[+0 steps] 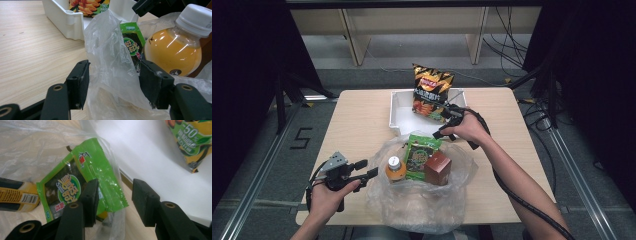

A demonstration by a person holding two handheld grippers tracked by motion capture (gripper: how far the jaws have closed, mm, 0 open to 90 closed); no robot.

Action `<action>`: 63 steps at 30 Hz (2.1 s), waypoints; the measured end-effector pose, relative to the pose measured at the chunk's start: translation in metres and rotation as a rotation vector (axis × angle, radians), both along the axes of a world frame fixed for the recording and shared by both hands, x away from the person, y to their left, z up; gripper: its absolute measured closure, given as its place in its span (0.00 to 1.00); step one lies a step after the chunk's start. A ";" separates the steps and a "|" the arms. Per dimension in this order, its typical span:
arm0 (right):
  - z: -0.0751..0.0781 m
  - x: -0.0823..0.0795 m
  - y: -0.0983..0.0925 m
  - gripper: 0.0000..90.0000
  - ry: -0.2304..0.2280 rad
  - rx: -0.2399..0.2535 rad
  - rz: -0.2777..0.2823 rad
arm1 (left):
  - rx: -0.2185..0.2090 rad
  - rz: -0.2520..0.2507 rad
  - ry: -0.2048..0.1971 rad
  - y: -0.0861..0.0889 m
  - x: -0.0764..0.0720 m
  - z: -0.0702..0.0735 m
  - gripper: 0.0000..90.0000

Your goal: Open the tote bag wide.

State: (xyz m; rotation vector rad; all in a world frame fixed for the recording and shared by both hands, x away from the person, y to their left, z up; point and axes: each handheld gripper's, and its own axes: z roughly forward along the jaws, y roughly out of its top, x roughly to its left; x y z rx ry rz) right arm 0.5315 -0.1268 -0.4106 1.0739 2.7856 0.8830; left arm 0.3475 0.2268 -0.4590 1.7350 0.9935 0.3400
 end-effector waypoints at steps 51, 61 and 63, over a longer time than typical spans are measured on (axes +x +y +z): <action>-0.023 0.002 0.017 0.99 0.054 -0.132 0.058 | -0.003 0.000 0.004 -0.001 0.000 0.000 0.46; -0.009 -0.001 0.013 1.00 0.010 -0.142 0.135 | -0.001 0.001 0.006 -0.001 0.000 0.000 0.46; -0.005 -0.003 0.013 1.00 0.002 -0.136 0.144 | 0.000 -0.001 0.004 -0.001 0.000 0.000 0.46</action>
